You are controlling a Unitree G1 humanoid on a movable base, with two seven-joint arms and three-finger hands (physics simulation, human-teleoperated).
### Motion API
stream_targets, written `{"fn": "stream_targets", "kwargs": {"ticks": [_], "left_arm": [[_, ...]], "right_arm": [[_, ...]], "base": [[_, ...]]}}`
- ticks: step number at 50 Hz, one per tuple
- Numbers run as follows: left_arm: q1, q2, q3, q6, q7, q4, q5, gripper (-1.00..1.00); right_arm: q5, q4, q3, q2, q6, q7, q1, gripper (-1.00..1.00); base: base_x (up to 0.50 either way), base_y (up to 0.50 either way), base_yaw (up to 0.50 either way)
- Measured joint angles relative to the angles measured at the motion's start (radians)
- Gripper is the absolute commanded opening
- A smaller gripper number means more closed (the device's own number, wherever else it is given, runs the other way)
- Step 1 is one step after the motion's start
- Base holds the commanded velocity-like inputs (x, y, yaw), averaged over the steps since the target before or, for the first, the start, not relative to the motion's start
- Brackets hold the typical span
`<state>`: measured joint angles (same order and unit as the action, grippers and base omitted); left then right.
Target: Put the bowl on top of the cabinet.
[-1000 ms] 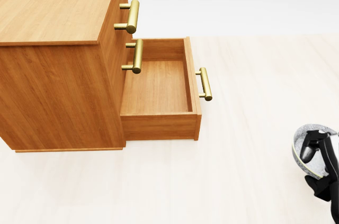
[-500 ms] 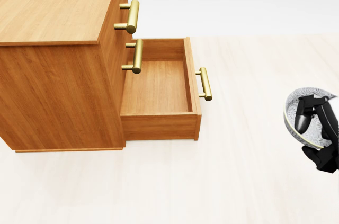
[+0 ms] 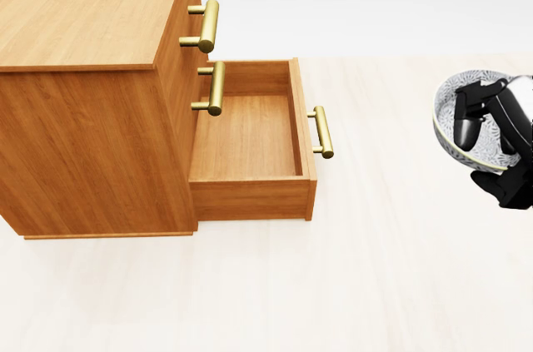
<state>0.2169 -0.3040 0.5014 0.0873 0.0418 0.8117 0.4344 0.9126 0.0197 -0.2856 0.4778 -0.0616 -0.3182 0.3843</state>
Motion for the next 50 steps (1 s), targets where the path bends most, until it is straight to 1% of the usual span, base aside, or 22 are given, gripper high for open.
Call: {"fn": "stream_targets", "kwargs": {"ticks": [10,19,28,34,50], "left_arm": [[0.002,-0.005,0.005,0.0,0.004,0.002,0.009,1.0],[0.005,-0.012,0.015,0.0,0.009,0.01,0.024,1.0],[0.005,-0.017,0.018,0.0,0.014,0.013,0.033,1.0],[0.006,-0.018,0.019,0.0,0.016,0.012,0.036,1.0],[0.006,-0.021,0.02,0.0,0.02,0.015,0.042,1.0]], "right_arm": [[0.007,-0.031,0.038,0.014,0.028,-0.04,0.123,-1.0],[0.003,-0.079,0.067,0.029,0.063,-0.071,0.242,-1.0],[0.009,-0.124,0.102,0.024,0.096,-0.098,0.352,-1.0],[0.021,-0.158,0.125,0.01,0.107,-0.11,0.415,-1.0],[0.058,-0.23,0.176,-0.041,0.126,-0.129,0.548,-1.0]], "base": [[0.0,0.0,0.0],[0.0,0.0,0.0],[0.0,0.0,0.0],[0.0,0.0,0.0],[0.0,0.0,0.0]]}}
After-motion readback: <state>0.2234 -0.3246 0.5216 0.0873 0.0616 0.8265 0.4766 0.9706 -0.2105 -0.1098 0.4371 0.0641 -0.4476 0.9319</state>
